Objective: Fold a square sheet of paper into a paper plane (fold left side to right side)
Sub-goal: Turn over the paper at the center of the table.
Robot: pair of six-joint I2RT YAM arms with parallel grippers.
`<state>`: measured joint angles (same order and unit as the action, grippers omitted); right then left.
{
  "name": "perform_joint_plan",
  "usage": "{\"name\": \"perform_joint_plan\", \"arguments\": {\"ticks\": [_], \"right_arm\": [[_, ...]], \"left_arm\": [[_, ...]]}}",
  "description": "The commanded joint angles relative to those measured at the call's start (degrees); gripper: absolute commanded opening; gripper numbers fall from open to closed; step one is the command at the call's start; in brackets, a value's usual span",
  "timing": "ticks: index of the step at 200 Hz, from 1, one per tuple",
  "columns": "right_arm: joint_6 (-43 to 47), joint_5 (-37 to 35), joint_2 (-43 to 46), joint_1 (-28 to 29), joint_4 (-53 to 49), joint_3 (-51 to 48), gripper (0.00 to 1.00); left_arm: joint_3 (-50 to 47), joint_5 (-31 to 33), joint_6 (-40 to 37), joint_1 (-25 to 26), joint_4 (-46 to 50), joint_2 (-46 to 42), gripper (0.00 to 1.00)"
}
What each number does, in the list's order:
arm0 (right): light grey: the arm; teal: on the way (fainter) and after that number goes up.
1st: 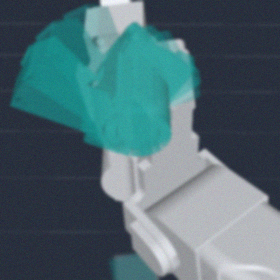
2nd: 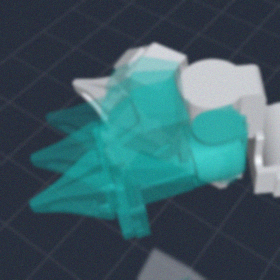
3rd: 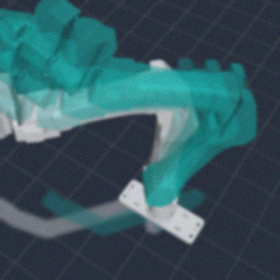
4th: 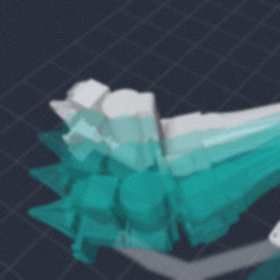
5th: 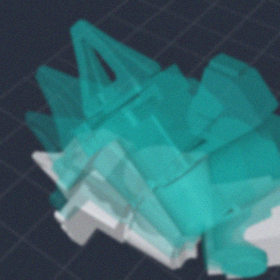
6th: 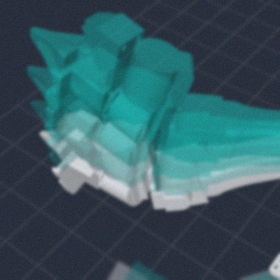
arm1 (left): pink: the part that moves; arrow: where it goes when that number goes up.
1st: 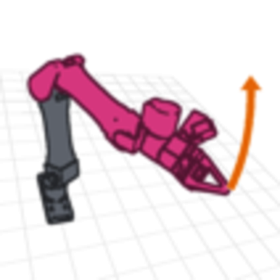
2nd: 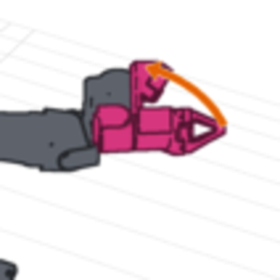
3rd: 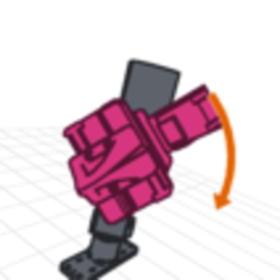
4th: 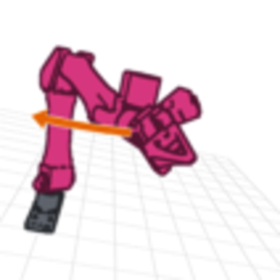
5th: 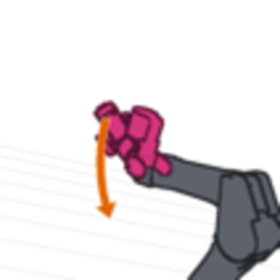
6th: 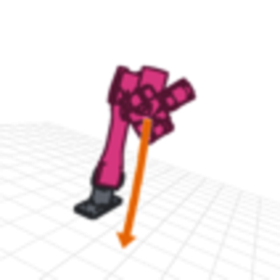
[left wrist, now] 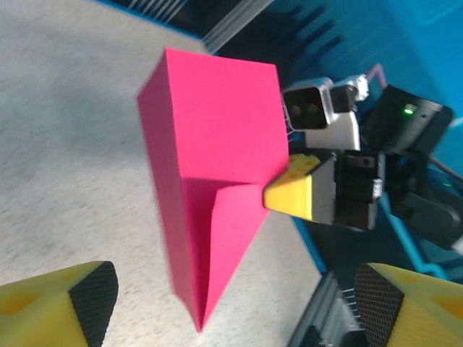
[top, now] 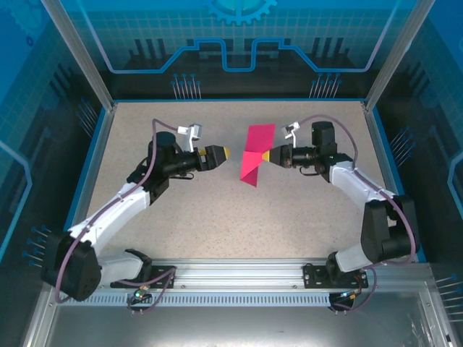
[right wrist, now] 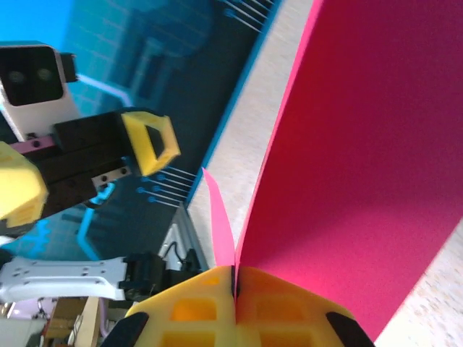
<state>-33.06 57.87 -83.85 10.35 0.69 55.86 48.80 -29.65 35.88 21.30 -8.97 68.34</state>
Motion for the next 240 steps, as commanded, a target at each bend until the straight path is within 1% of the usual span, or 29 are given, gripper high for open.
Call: {"name": "perform_joint_plan", "arguments": {"ticks": [1, 43, 69, 89, 97, 110, 125, 139, 153, 158, 177, 184, 198, 204, 211, 219, 228, 240], "right_arm": [[0.3, 6.5, 3.6, 1.7, -1.1, 6.3, 0.05], [0.6, 7.7, 5.0, 6.3, -3.1, 13.7, 0.06], [0.8, 7.2, 4.8, 8.8, -4.1, 16.2, 0.07], [0.3, 7.1, 4.3, 9.9, -3.8, 17.1, 0.07], [-0.3, 7.0, 4.2, 10.2, -3.0, 17.1, 0.07], [-2.1, 7.2, 4.2, 10.4, -0.8, 16.8, 0.07], [-3.6, 7.3, 4.2, 10.7, 1.1, 16.4, 0.08], [-3.7, 7.1, 4.3, 10.8, 0.9, 16.3, 0.09], [-3.4, 6.8, 4.6, 10.7, 0.5, 16.0, 0.11], [-3.3, 6.6, 4.8, 10.7, 0.3, 15.9, 0.12], [-1.1, 5.6, 5.4, 10.5, -2.7, 15.7, 0.19], [0.5, 4.7, 5.8, 10.3, -5.0, 15.8, 0.25], [3.9, 2.3, 6.7, 9.1, -10.5, 15.9, 0.32], [5.1, 1.1, 7.2, 8.5, -12.7, 15.9, 0.37], [7.2, -1.7, 7.7, 7.6, -16.4, 16.1, 0.42], [9.5, -5.0, 8.5, 6.5, -20.7, 16.0, 0.45], [11.5, -9.2, 9.2, 4.9, -24.9, 15.8, 0.50], [15.0, -19.1, 10.3, 3.4, -32.3, 16.0, 0.56]], "left_arm": [[-0.1, -5.9, 3.8, -0.3, -6.1, -2.1, 0.91], [0.2, -9.6, 9.4, 0.2, -14.1, -1.8, 0.93], [-0.4, -10.8, 11.9, 0.9, -20.2, -2.0, 0.94], [-0.7, -10.8, 12.9, 1.9, -23.4, -2.5, 0.92], [-0.6, -10.8, 12.8, 2.3, -23.4, -2.6, 0.89], [-0.4, -10.7, 12.6, 3.1, -23.7, -2.6, 0.79], [0.0, -10.6, 12.3, 4.1, -23.8, -2.6, 0.64], [0.2, -10.0, 11.9, 4.5, -23.1, -2.8, 0.46], [0.2, -9.1, 11.1, 4.6, -21.6, -3.6, 0.31], [0.1, -8.7, 10.7, 4.6, -21.2, -3.8, 0.27], [0.2, -7.9, 9.6, 4.7, -18.9, -4.7, 0.18], [0.2, -7.6, 9.0, 4.7, -18.0, -5.0, 0.16], [0.8, -6.1, 6.5, 4.9, -13.0, -6.0, 0.12], [1.2, -5.2, 5.0, 5.1, -10.4, -6.5, 0.11], [1.8, -3.7, 2.4, 5.6, -5.9, -7.0, 0.10], [3.2, -1.0, -1.1, 6.4, 0.5, -7.4, 0.08], [4.9, 2.5, -5.3, 7.7, 7.7, -7.5, 0.06], [7.6, 9.3, -10.6, 10.3, 17.1, -6.9, 0.04]]}}
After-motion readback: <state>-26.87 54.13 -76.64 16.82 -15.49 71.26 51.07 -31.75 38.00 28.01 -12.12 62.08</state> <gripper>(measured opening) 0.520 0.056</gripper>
